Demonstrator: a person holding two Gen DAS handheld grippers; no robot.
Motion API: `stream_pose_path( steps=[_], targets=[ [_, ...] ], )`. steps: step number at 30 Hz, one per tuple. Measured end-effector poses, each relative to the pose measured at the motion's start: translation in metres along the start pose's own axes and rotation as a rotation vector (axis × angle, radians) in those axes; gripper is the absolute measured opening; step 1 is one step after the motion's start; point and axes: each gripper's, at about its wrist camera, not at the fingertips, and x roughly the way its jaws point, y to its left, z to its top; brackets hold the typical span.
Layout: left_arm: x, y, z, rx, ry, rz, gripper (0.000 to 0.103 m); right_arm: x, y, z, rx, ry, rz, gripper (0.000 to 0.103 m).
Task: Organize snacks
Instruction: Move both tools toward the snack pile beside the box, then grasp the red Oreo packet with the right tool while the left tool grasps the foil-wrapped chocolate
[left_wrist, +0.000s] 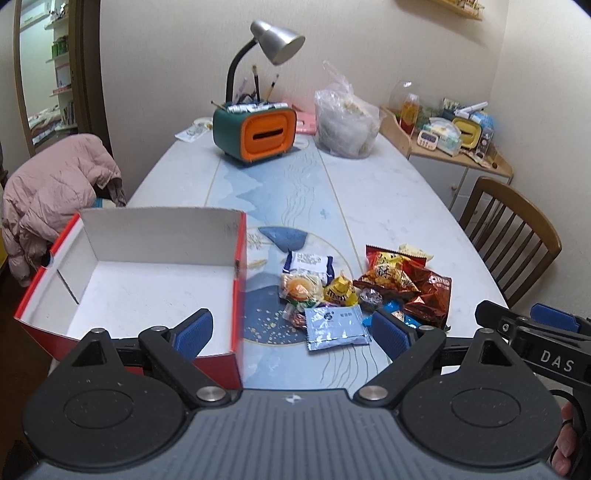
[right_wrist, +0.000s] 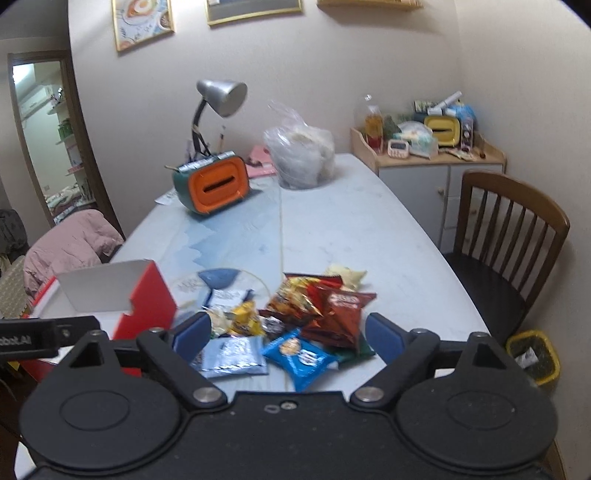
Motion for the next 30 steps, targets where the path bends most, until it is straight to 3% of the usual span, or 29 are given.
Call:
stream_pose_path(
  steps=[9,21,30],
  targets=[
    [0.026,-0.013,-0.002,-0.017,0.057,0.025,0.093,0.061,-0.044,0.01,0.071,0.093,0.025,0.089],
    [0.066,-0.03,0.005,-0.018,0.107,0.043,0.093,0.157,-0.074,0.017,0.122,0.272,0.047,0.08],
    [0.092,-0.049,0.009,0.035,0.114,0.017,0.093,0.188,-0.082,0.016,0.131,0.349,0.077,0.07]
  ],
)
